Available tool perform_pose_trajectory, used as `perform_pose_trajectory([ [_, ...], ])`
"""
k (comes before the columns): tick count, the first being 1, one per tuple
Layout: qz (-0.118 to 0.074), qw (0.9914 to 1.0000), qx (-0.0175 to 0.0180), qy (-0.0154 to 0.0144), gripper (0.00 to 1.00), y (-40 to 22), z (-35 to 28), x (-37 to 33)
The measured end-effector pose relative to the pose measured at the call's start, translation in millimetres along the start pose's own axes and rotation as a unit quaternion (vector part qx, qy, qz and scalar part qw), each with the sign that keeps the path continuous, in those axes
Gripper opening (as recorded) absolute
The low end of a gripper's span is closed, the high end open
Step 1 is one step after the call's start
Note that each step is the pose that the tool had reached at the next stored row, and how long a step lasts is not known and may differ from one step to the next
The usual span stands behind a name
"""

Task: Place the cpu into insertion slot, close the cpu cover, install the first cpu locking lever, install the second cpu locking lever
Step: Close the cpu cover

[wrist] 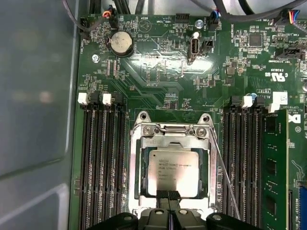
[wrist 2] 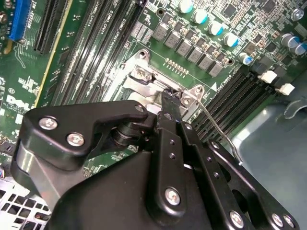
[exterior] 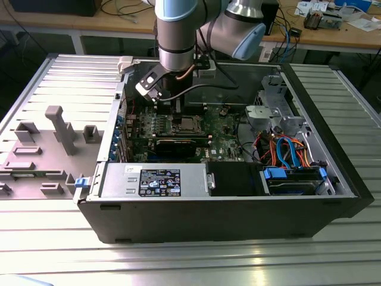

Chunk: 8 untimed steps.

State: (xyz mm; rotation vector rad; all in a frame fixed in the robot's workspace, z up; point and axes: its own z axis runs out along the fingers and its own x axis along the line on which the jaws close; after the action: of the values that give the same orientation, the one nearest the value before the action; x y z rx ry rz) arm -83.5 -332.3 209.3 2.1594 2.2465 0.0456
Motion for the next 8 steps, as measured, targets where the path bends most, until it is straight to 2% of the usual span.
perform_pose_trajectory([
  [1, 0.000, 1.00000, 0.0000, -0.0001, 0.11, 3.9, -1.5, -0.2],
  [2, 0.000, 1.00000, 0.0000, 0.0000, 0.11, 14.1, -0.7, -0.6],
  [8, 0.000, 1.00000, -0.0001, 0.0000, 0.11, 16.7, -0.4, -0.6],
])
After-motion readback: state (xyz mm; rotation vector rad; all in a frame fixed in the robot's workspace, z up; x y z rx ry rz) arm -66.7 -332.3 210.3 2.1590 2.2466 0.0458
